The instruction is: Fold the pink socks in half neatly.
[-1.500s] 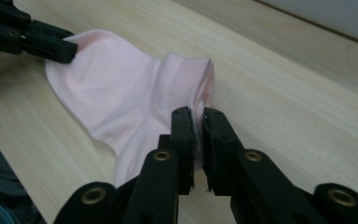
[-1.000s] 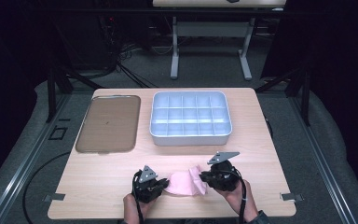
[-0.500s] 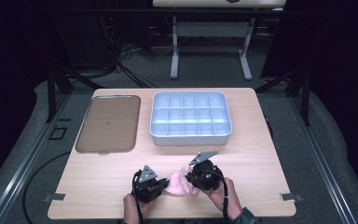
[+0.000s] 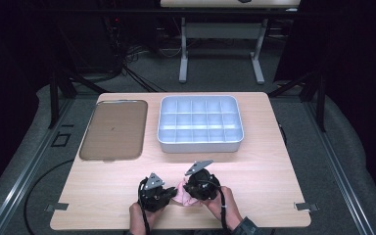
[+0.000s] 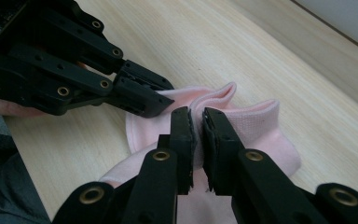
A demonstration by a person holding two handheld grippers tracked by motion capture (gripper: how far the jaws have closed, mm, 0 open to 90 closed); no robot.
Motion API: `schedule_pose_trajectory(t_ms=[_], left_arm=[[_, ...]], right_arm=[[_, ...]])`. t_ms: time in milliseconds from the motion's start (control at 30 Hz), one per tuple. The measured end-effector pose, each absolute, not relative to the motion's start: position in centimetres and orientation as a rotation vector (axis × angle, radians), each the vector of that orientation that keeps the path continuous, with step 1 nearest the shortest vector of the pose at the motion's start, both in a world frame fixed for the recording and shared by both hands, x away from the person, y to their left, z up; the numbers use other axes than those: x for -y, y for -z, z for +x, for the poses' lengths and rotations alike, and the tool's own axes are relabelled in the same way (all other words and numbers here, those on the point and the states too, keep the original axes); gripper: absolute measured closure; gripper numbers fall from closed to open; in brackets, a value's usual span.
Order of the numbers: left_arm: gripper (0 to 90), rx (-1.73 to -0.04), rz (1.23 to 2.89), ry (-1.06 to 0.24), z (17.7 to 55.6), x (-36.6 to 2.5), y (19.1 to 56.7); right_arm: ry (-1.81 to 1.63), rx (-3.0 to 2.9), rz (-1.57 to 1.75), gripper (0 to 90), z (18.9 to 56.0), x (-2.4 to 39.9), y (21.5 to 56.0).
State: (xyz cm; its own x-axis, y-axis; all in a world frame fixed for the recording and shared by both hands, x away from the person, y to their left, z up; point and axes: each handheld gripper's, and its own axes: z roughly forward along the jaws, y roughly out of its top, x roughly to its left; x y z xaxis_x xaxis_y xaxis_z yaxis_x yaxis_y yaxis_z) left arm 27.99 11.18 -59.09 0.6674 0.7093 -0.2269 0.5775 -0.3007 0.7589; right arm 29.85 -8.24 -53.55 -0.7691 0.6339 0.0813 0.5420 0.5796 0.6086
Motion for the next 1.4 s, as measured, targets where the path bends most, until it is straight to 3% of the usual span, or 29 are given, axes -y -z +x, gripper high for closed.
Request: schedule_pose_trajectory(t_ms=[133,400,533,967,1233,1400], left_arm=[[83.7,-0.997,1.999,-0.189,28.0,-11.2,59.1],[83.6,-0.999,1.997,-0.191,28.0,-11.2,59.1],[83.6,-1.001,1.998,-0.193,28.0,-11.2,59.1],[83.6,-0.997,2.000,-0.189,28.0,-11.2,59.1],[82.0,-1.000,1.996,-0.199,27.9,-11.2,59.1],[72.9,-1.024,1.975,-0.196,27.9,-11.8,59.0]], right_arm=[[-0.981,-2.700,0.977,78.6,30.1,7.9,54.2],[-1.130,-2.688,0.990,56.6,30.0,9.6,53.4],[-1.182,-2.671,0.999,54.0,29.9,10.6,53.0],[-1.004,-2.723,0.982,56.1,29.6,8.6,54.4],[-0.880,-2.711,0.961,74.4,29.6,7.8,56.0],[-0.901,-2.706,0.980,81.4,29.8,8.2,56.1]])
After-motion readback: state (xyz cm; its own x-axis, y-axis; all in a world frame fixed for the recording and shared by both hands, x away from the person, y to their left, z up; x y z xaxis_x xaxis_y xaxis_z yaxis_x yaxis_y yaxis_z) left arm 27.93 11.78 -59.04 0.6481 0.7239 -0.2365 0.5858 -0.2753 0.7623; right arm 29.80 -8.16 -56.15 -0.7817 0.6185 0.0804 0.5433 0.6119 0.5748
